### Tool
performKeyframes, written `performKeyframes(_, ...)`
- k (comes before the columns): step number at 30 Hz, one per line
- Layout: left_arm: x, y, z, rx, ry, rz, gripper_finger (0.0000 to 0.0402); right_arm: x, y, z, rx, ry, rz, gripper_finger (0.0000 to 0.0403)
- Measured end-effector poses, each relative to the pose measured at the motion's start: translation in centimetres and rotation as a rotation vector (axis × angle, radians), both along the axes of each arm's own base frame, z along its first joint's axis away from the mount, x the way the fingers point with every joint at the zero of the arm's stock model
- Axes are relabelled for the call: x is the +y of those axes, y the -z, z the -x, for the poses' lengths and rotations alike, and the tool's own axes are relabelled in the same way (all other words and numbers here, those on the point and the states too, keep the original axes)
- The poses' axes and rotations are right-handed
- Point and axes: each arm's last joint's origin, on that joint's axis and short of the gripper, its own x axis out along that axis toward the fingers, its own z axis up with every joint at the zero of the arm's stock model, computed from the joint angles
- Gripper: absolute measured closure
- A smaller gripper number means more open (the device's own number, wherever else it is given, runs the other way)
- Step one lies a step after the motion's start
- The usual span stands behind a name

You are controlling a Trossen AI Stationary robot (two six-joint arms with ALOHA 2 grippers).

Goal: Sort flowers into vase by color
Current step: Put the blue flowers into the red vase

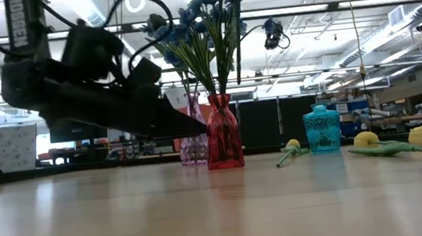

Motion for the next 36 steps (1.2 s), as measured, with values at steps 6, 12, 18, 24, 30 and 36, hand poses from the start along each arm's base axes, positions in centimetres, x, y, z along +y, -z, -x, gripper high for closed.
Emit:
performKeyframes(6,2.5,-0.3,-0.2,-0.026,0.099,0.022,0.006,-1.2,0.1,-0.5,0.007,0.036,0.008,0.0301)
performKeyframes(12,3.6,0.5,-0.7,-0.006,0.211,0.031,0.0057,-3.7,0.2,-1.4,0.011,0.052,-0.011,0.0301)
performKeyframes(18,4.0,1.8,-1.6,-0.037,0.212,0.015,0.0061,-4.5,0.0,-1.7,0.03,-0.001,0.09,0.0301)
performKeyframes(24,4.3,3.5,-3.3,-0.088,0.207,0.04,0.009,-4.3,-0.1,-1.7,0.072,-0.025,0.246,0.0301)
performKeyframes(30,4.4,4.1,-4.4,-0.099,0.198,0.073,0.0125,-4.2,-0.2,-1.7,0.107,-0.022,0.372,0.0301)
performKeyframes(36,4.4,4.0,-4.5,-0.107,0.199,0.074,0.0142,-4.2,-0.4,-1.7,0.11,-0.019,0.441,0.0301)
